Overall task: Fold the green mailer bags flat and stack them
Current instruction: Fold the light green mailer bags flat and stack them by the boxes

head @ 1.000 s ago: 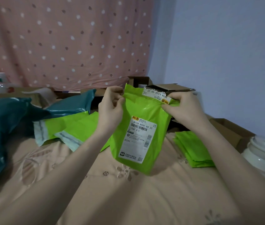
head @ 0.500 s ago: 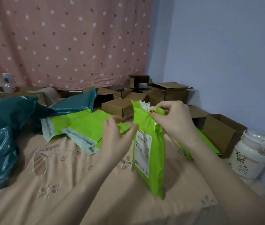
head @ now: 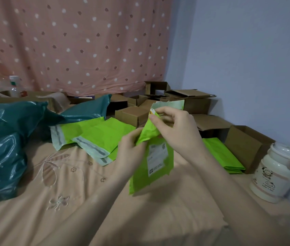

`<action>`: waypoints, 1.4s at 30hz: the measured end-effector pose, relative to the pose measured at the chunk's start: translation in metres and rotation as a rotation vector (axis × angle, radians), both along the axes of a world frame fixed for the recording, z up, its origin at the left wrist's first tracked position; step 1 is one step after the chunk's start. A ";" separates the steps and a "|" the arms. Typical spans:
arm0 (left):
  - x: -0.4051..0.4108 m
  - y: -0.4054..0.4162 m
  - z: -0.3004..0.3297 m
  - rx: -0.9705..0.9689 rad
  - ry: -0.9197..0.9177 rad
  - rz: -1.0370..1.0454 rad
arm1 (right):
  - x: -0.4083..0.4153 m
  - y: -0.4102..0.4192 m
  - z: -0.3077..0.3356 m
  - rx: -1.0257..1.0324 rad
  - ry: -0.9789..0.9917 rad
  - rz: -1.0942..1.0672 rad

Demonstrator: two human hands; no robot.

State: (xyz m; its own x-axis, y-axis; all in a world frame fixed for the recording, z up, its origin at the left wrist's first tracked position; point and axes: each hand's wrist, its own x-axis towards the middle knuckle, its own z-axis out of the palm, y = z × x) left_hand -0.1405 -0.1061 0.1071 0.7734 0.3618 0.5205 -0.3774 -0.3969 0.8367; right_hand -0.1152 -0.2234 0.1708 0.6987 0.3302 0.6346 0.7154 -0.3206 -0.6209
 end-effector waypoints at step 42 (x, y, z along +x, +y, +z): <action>-0.004 0.042 0.004 -0.291 0.211 -0.055 | 0.037 -0.022 -0.064 0.344 0.084 -0.098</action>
